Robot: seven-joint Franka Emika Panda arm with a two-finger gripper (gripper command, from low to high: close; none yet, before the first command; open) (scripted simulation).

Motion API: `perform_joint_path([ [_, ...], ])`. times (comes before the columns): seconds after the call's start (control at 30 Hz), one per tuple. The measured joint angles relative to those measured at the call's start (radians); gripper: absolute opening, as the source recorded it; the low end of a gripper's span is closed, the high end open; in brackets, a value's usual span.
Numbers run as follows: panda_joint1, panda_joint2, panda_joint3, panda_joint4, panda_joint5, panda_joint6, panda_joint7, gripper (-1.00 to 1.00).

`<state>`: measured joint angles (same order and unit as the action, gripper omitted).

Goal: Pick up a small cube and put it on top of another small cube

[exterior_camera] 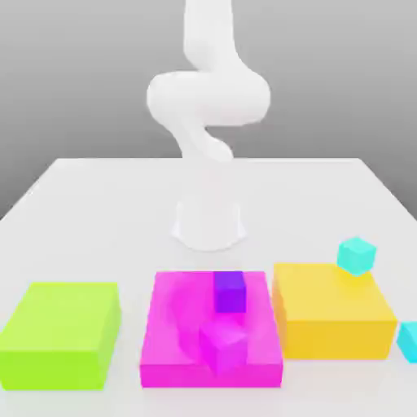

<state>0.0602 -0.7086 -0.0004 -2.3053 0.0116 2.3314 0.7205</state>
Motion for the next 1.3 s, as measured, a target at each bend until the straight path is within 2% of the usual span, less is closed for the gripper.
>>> perform_joint_path([
  [0.3, 0.195, 0.333, 0.027, -0.019, 0.044, 0.113, -0.290, 0.00],
  [0.57, 0.331, 0.622, 0.102, -0.036, 0.045, 0.212, -0.517, 0.00],
  [0.73, 0.420, 0.805, 0.140, -0.046, -0.005, 0.275, -0.622, 0.00],
  [0.9, 0.486, 0.989, 0.170, -0.056, -0.106, 0.335, -0.692, 0.00],
  [1.07, 0.540, 1.170, 0.129, -0.027, -0.177, 0.456, -0.673, 0.00],
  [1.1, 0.547, 1.194, 0.122, -0.022, -0.184, 0.475, -0.668, -1.00],
  [1.3, 0.550, 1.206, 0.118, -0.020, -0.188, 0.482, -0.665, -1.00],
])
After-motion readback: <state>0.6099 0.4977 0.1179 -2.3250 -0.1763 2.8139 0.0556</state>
